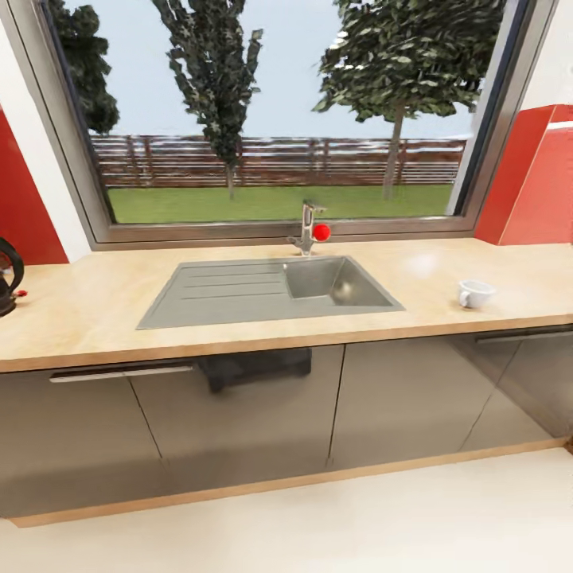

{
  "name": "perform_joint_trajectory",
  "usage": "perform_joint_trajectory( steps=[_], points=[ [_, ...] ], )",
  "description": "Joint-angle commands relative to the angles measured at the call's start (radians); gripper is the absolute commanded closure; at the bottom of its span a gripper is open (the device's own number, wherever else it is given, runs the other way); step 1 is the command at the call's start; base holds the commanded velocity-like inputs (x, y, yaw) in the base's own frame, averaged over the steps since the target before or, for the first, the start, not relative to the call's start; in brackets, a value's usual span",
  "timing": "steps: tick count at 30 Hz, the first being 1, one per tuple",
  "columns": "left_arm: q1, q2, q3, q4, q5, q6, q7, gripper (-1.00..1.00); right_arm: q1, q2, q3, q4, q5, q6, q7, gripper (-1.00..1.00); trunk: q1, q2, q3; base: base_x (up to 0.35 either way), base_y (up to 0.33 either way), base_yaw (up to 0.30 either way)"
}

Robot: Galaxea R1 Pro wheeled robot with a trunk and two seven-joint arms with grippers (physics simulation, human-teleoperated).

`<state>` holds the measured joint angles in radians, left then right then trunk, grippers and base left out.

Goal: Set up a coffee station on the kitchen countertop: keep the coffee maker on the countertop, move the bottle of coffee from the kitchen shelf to the counter next to the coffee maker, place a paper coffee filter on top of the coffee maker, put the saucer next to the coffee maker with the coffee cup on the saucer, and place the electric kettle next to the coffee maker.

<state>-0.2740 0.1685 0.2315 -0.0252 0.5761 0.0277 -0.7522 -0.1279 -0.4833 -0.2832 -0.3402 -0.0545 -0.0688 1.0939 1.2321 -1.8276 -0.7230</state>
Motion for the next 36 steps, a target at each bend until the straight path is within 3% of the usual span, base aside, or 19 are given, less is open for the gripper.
perform_joint_trajectory(
  steps=[1,10,33,36],
  points=[
    [-0.001,0.000,0.008,0.001,-0.004,0.003,-0.004,-1.00,-0.001,0.000,-0.002,0.002,0.001,-0.006,0.002,-1.00,0.000,0.000,-0.001,0.000,-0.322,-0.001],
    [-0.001,0.000,0.008,0.001,-0.004,0.003,-0.004,-1.00,-0.001,0.003,-0.001,0.006,0.001,-0.006,-0.066,-1.00,0.000,0.000,-0.001,0.030,-0.327,0.000],
    [-0.001,0.000,0.007,0.001,-0.004,0.004,-0.004,-1.00,-0.001,0.004,-0.001,0.006,0.001,-0.006,-0.073,-1.00,0.000,0.000,-0.001,0.204,-0.265,0.000],
    [-0.001,0.000,0.007,0.001,-0.004,0.005,-0.004,-1.00,-0.001,0.001,-0.028,-0.002,-0.010,-0.009,-0.073,-1.00,0.000,0.000,-0.001,0.016,-0.014,0.000]
  ],
)
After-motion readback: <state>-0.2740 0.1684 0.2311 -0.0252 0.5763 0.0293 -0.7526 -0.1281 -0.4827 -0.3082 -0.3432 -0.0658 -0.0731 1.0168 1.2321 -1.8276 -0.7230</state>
